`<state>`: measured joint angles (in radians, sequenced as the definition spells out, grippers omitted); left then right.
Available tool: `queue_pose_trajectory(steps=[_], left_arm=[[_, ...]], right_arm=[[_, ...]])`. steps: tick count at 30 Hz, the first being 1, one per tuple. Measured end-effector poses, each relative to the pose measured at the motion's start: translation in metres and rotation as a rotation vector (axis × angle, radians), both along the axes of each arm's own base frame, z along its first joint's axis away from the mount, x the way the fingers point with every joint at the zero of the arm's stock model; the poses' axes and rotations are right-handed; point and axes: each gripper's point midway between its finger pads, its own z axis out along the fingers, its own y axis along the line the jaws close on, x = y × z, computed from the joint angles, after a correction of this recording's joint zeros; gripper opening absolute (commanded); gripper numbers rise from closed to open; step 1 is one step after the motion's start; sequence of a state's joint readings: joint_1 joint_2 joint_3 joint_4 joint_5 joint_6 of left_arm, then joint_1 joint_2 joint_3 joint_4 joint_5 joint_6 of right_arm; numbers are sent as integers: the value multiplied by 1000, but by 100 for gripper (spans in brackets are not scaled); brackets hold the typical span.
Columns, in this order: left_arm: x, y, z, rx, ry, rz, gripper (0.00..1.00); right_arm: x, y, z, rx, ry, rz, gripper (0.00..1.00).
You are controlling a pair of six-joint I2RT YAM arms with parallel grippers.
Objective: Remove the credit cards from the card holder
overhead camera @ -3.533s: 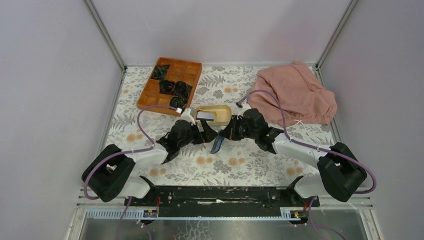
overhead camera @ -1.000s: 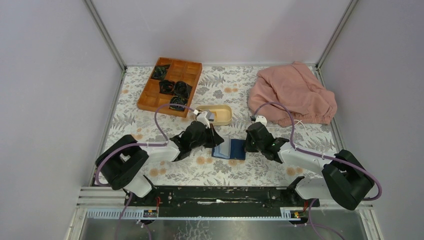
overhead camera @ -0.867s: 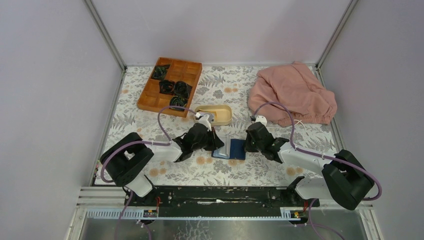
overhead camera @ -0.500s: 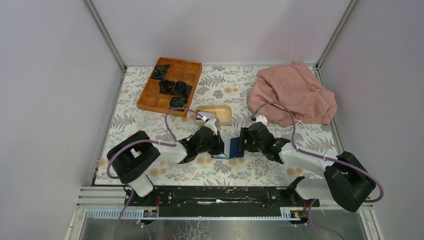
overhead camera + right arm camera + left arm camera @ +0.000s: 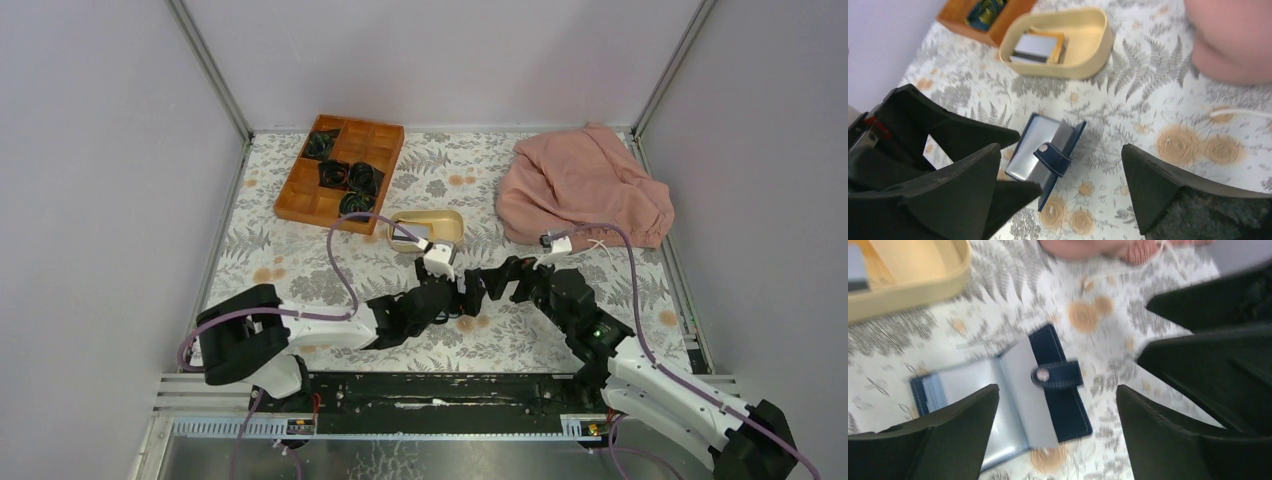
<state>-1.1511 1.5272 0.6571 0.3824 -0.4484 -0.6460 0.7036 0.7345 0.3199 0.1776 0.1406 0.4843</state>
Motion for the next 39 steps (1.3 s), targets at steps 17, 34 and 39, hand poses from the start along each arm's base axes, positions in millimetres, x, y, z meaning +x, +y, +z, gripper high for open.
queue_pose_trajectory(steps=[17,34,39], left_arm=[[37,19,-41,50,0,106,0],[19,-6,-19,-68,29,-39,32],[7,-2,-4,-123,16,-86,44]], right_arm=[[6,24,49,75,-143,110,22],[4,52,-21,-3,113,198,25],[5,54,-41,-22,184,187,13]])
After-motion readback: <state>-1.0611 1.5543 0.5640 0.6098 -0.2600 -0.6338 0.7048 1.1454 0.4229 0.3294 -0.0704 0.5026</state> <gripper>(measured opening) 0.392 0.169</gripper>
